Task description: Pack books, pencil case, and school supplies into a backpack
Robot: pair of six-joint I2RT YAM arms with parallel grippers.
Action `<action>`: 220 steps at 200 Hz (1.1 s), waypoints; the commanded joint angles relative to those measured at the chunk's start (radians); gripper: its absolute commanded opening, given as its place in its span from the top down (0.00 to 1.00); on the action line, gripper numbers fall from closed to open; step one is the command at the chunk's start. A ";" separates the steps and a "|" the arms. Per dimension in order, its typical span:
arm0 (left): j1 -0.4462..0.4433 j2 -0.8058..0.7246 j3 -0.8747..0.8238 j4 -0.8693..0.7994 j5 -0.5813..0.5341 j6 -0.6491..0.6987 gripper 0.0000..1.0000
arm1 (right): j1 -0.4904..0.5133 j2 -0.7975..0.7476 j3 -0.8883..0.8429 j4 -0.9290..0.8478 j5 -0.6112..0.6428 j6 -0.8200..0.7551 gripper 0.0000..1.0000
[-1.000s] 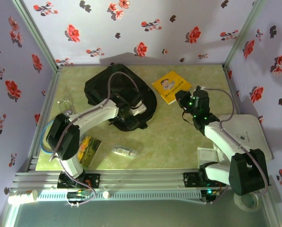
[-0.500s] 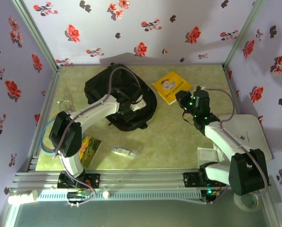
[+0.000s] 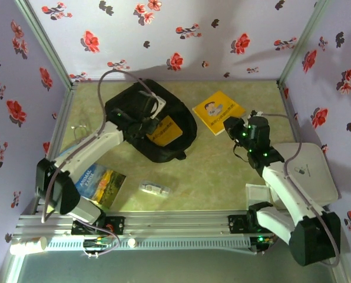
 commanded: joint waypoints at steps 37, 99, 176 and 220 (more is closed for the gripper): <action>-0.013 -0.046 -0.062 0.397 -0.048 -0.056 0.93 | 0.017 -0.077 0.025 -0.106 -0.178 0.122 1.00; -0.018 -0.047 -0.075 0.397 -0.026 -0.059 0.93 | 0.198 0.102 0.042 0.056 -0.120 0.159 1.00; -0.026 -0.053 -0.092 0.396 0.018 -0.095 0.93 | 0.327 0.553 0.247 0.215 -0.011 0.160 0.99; -0.024 -0.053 -0.075 0.376 -0.004 -0.137 0.93 | 0.349 0.765 0.365 0.293 -0.020 0.223 0.96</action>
